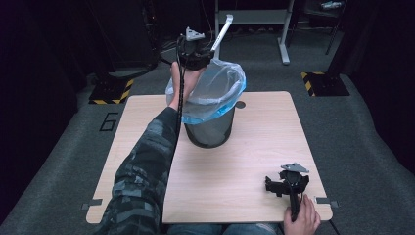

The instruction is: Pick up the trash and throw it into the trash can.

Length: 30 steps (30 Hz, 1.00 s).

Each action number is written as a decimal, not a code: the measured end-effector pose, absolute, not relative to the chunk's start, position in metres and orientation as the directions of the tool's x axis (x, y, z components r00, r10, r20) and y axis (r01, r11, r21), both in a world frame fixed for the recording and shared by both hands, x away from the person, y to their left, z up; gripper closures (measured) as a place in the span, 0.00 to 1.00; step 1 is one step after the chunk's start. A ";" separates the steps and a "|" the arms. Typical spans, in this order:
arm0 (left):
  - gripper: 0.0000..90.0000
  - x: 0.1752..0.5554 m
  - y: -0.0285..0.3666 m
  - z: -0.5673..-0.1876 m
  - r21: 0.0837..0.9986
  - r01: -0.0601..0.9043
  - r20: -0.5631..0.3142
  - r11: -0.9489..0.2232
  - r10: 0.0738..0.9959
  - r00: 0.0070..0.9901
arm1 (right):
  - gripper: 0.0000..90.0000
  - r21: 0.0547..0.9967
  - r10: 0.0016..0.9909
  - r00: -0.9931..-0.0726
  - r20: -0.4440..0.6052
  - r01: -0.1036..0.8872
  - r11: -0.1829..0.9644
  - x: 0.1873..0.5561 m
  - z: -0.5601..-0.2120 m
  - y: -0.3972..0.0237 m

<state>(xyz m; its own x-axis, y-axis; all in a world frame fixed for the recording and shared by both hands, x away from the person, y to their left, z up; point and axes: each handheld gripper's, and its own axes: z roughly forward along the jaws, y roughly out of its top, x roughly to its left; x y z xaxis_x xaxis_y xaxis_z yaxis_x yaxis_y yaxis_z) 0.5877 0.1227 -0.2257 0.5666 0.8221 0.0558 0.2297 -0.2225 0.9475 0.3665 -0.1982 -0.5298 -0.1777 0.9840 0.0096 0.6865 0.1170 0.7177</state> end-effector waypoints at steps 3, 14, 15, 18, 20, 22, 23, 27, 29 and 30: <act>0.86 0.591 0.124 -0.229 0.948 0.239 0.041 -0.209 0.826 0.562 | 0.00 0.718 0.984 -0.177 0.010 0.686 0.117 0.366 -0.530 -0.198; 0.85 0.600 0.127 -0.236 0.940 0.273 0.023 -0.205 0.836 0.548 | 0.00 0.718 0.984 -0.178 0.010 0.687 0.117 0.366 -0.530 -0.198; 0.85 0.601 0.128 -0.236 0.935 0.283 0.022 -0.212 0.835 0.550 | 0.00 0.718 0.984 -0.177 0.010 0.686 0.117 0.367 -0.530 -0.198; 0.83 0.601 0.129 -0.237 0.930 0.298 0.015 -0.216 0.831 0.556 | 0.00 0.718 0.984 -0.177 0.010 0.686 0.117 0.366 -0.530 -0.198; 0.82 0.601 0.130 -0.237 0.923 0.311 0.013 -0.226 0.827 0.563 | 0.00 0.718 0.984 -0.178 0.010 0.686 0.117 0.367 -0.530 -0.198; 0.81 0.599 0.132 -0.235 0.920 0.315 0.013 -0.234 0.820 0.573 | 0.00 0.718 0.984 -0.177 0.010 0.686 0.116 0.367 -0.530 -0.198; 0.79 0.597 0.132 -0.235 0.919 0.317 0.011 -0.234 0.820 0.573 | 0.00 0.718 0.984 -0.177 0.010 0.687 0.117 0.366 -0.530 -0.198; 0.55 0.589 0.138 -0.231 0.906 0.346 0.004 -0.243 0.822 0.569 | 0.00 0.718 0.984 -0.177 0.010 0.687 0.117 0.367 -0.530 -0.198; 0.46 0.585 0.141 -0.228 0.901 0.351 0.010 -0.254 0.822 0.570 | 0.00 0.718 0.984 -0.178 0.010 0.687 0.117 0.367 -0.530 -0.198; 0.43 0.585 0.141 -0.228 0.901 0.351 0.010 -0.254 0.822 0.570 | 0.00 0.718 0.984 -0.178 0.010 0.687 0.117 0.367 -0.530 -0.198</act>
<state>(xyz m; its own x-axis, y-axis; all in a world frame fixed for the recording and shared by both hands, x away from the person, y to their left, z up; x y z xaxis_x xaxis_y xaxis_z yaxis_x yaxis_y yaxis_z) 0.5848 0.1409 -0.2283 0.5698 0.8218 0.0097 0.3510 -0.2540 0.9013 0.3665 -0.1982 -0.5298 -0.1777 0.9840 0.0097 0.6866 0.1169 0.7176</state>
